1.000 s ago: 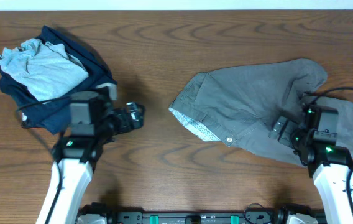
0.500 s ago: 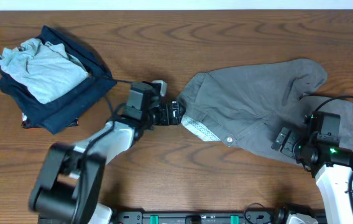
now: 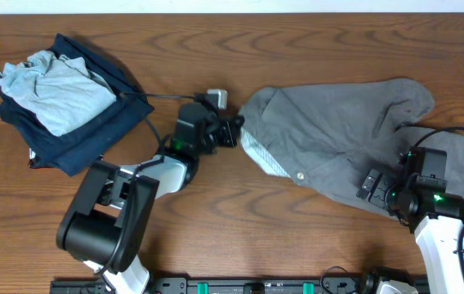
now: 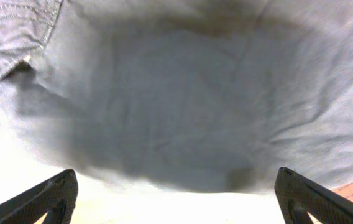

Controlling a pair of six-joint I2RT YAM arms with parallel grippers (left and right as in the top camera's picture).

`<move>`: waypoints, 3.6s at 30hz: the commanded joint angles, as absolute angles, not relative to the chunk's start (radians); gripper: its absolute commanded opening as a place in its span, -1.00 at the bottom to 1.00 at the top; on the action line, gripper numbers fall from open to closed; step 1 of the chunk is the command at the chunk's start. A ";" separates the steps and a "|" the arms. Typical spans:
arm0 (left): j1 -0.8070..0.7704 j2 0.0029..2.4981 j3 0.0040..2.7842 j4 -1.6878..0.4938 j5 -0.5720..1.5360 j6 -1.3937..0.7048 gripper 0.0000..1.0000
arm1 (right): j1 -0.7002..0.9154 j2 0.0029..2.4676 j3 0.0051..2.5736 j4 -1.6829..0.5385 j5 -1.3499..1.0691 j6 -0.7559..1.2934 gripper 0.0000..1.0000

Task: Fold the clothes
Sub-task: 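Reach the left gripper to the shorts' waistband and grasp it, then pull the shorts apart, left gripper toward left, right gripper toward right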

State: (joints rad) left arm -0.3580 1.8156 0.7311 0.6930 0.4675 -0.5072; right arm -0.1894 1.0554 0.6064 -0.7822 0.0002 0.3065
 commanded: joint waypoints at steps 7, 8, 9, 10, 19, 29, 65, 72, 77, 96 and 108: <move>-0.146 1.705 0.998 0.636 0.460 -0.671 -0.06 | -0.205 1.047 0.617 -0.772 0.033 0.329 0.99; -0.134 1.705 1.007 0.591 0.460 -0.671 0.36 | -0.205 1.047 0.617 -0.781 0.031 0.329 0.98; -0.128 1.705 1.007 0.549 0.463 -0.671 0.78 | -0.205 1.047 0.617 -0.791 0.030 0.329 0.98; -0.123 1.705 1.007 0.469 0.477 -0.671 0.96 | -0.205 1.047 0.617 -0.806 0.030 0.329 0.98; -0.181 1.706 0.997 -0.305 0.572 -0.622 0.96 | -0.205 1.047 0.598 -0.898 0.030 0.426 0.99; -0.339 1.712 0.959 -0.355 0.399 -0.595 0.96 | -0.204 1.102 0.401 -0.535 -0.072 0.480 0.99; -0.405 1.750 0.959 -0.113 0.394 -0.596 0.96 | -0.205 1.053 1.209 -0.777 -0.126 0.189 -0.98; -0.408 1.822 0.959 -0.036 0.354 -0.630 0.95 | -0.205 1.053 1.251 -0.820 -0.054 0.184 -0.98; -0.428 1.875 0.959 0.102 0.353 -0.630 0.96 | -0.205 1.053 1.251 -0.843 -0.052 0.184 -0.98; -0.405 1.862 0.985 0.522 0.400 -0.634 -0.88 | -0.205 1.081 1.248 -0.933 0.130 0.163 -0.98; -0.290 1.446 1.001 0.343 0.433 -0.578 -0.88 | -0.205 1.109 1.249 -0.935 0.124 0.165 -0.98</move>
